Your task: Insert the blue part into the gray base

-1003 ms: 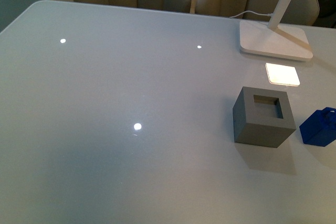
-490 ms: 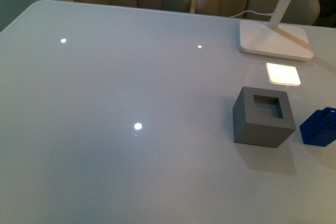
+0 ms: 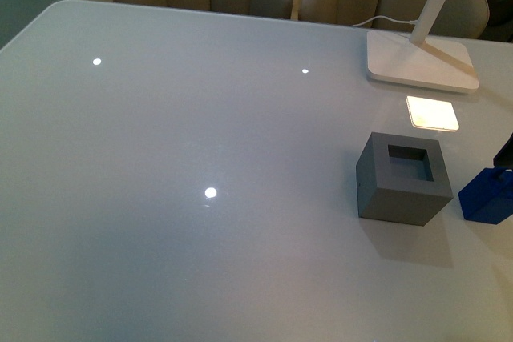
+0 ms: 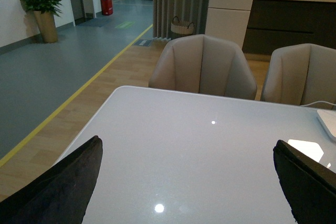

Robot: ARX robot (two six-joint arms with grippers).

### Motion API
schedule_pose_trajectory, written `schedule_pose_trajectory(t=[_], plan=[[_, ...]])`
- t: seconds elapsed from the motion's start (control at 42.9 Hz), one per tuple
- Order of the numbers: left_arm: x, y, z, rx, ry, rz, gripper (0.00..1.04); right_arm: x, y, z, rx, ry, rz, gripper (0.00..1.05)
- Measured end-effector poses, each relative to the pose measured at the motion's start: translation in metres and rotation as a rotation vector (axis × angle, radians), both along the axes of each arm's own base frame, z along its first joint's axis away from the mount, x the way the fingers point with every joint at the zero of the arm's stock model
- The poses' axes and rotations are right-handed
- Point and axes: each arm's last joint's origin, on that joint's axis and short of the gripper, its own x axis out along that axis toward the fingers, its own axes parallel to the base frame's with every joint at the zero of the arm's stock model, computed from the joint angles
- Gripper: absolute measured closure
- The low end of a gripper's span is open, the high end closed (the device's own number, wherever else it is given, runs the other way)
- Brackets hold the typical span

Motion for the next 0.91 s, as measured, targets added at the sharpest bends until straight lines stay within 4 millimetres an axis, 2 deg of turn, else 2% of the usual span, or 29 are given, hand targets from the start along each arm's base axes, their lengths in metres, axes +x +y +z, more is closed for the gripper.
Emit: schedule_pose_trajectory(t=[0.327,0.56,0.676,0.723,0.91], plan=[[0.000,0.000,0.000,0.000,0.000,0.000,0.07,0.021,-0.007,-0.023,0.001,0.046,-0.016,0.09],[0.000,0.000,0.000,0.000,0.000,0.000,0.07,0.023,-0.007,-0.042,-0.005,0.082,-0.019,0.09],[0.000,0.000,0.000,0.000,0.000,0.000,0.07,0.023,-0.007,-0.045,-0.008,0.086,-0.020,0.09],[0.000,0.000,0.000,0.000,0.000,0.000,0.07,0.023,-0.007,-0.046,-0.009,0.086,-0.020,0.13],[0.000,0.000,0.000,0.000,0.000,0.000,0.07,0.024,-0.007,-0.047,-0.017,0.083,-0.018,0.41]])
